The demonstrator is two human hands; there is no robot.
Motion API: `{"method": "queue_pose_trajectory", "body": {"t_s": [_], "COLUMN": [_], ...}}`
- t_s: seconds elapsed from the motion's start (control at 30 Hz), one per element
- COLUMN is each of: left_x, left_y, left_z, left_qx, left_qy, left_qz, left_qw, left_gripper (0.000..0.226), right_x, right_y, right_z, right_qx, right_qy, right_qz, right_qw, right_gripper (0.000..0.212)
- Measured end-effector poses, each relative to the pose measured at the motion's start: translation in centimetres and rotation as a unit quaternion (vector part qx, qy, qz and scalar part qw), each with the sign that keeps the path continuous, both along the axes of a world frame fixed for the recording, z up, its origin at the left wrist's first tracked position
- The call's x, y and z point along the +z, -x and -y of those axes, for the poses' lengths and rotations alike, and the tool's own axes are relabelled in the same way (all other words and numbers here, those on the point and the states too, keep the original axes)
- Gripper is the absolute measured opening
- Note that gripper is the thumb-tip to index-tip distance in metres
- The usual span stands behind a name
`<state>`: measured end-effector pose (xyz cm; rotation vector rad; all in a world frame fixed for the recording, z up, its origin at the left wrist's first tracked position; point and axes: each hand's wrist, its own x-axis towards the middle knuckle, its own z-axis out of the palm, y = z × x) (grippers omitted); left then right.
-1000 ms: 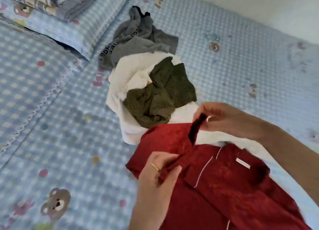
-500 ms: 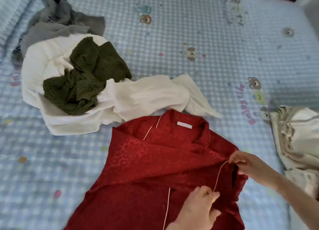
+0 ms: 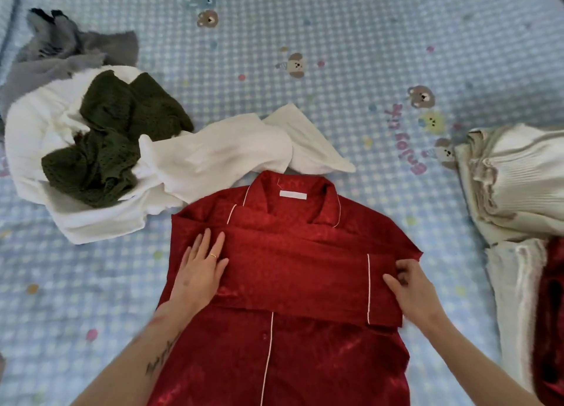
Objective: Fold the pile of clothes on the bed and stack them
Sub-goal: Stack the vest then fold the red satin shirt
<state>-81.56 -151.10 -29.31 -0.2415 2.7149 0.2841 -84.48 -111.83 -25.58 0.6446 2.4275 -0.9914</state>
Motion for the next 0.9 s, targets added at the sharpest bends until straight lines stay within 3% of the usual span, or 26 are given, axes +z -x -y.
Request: {"method": "queue_pose_trajectory", "body": {"t_s": [0.1, 0.23, 0.37, 0.5, 0.6, 0.7, 0.83, 0.9], "left_x": [0.7, 2.1, 1.2, 1.5, 2.3, 3.3, 4.2, 4.7], "left_y": [0.8, -2.7, -10.7, -16.8, -18.9, -21.0, -25.9, -28.1], "left_z": [-0.8, -0.3, 2.0, 5.6, 8.1, 9.5, 11.4, 12.2], "left_qx": [0.023, 0.174, 0.314, 0.305, 0.339, 0.340, 0.315, 0.326], "left_qy": [-0.020, 0.015, 0.002, -0.052, -0.129, -0.194, -0.182, -0.197], "left_qz": [-0.048, -0.159, -0.084, -0.020, -0.001, 0.047, 0.145, 0.191], "left_qw": [0.998, 0.972, 0.946, 0.951, 0.932, 0.919, 0.920, 0.905], "left_gripper": [0.052, 0.043, 0.050, 0.030, 0.017, 0.022, 0.021, 0.013], "right_x": [0.0, 1.2, 1.2, 1.4, 2.1, 2.9, 4.0, 4.3], "right_y": [-1.6, -6.5, -15.7, -20.7, -23.0, -25.8, -29.8, -31.8], "right_z": [0.0, 0.7, 1.7, 1.8, 0.7, 0.4, 0.3, -0.3], "right_qx": [-0.004, -0.148, -0.147, -0.067, -0.144, -0.155, -0.117, -0.141], "right_qy": [-0.014, -0.076, -0.113, -0.112, -0.113, -0.076, 0.036, 0.033], "right_qz": [-0.023, -0.038, 0.045, 0.041, 0.018, 0.101, 0.184, 0.162], "right_qw": [1.000, 0.985, 0.982, 0.991, 0.983, 0.980, 0.975, 0.976], "right_gripper": [0.032, 0.027, 0.031, 0.029, 0.024, 0.036, 0.015, 0.015]}}
